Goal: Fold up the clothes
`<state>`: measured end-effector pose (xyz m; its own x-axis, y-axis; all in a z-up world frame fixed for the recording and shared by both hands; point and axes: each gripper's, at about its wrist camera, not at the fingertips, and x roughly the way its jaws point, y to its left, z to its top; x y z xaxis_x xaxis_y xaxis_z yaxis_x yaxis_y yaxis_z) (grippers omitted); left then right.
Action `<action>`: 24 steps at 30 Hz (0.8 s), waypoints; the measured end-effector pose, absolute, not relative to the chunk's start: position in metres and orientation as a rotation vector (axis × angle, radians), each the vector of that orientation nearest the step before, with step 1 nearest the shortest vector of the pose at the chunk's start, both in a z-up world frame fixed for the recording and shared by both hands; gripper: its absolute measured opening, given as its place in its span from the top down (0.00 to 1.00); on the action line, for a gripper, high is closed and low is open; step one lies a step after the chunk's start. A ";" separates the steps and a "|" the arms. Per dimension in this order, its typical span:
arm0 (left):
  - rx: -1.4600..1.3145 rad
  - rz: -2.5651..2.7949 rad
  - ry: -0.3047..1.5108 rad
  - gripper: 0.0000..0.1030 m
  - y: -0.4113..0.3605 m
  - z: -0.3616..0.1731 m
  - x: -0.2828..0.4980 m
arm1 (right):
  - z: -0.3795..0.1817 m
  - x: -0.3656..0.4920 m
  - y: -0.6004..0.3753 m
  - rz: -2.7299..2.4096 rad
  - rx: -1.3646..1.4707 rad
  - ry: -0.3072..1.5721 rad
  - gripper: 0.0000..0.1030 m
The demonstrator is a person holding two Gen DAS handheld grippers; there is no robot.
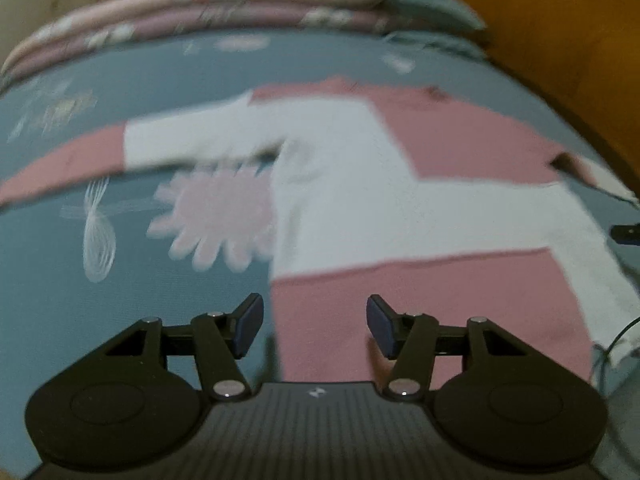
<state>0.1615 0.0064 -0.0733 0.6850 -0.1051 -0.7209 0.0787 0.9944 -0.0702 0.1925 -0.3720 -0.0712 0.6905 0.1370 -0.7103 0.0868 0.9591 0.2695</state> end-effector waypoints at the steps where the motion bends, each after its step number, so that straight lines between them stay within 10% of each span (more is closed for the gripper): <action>1: -0.013 -0.132 0.795 0.44 -0.001 -0.072 0.162 | -0.067 0.186 -0.364 0.053 0.290 0.793 0.68; 24: 0.046 -0.198 0.879 0.41 -0.024 -0.102 0.142 | -0.081 0.145 -0.248 0.244 0.146 0.801 0.51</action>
<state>0.1420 -0.0242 -0.1016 0.6212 -0.1530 -0.7686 0.1910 0.9807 -0.0408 0.1449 -0.2480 -0.0809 0.6698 0.2707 -0.6914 -0.1605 0.9619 0.2212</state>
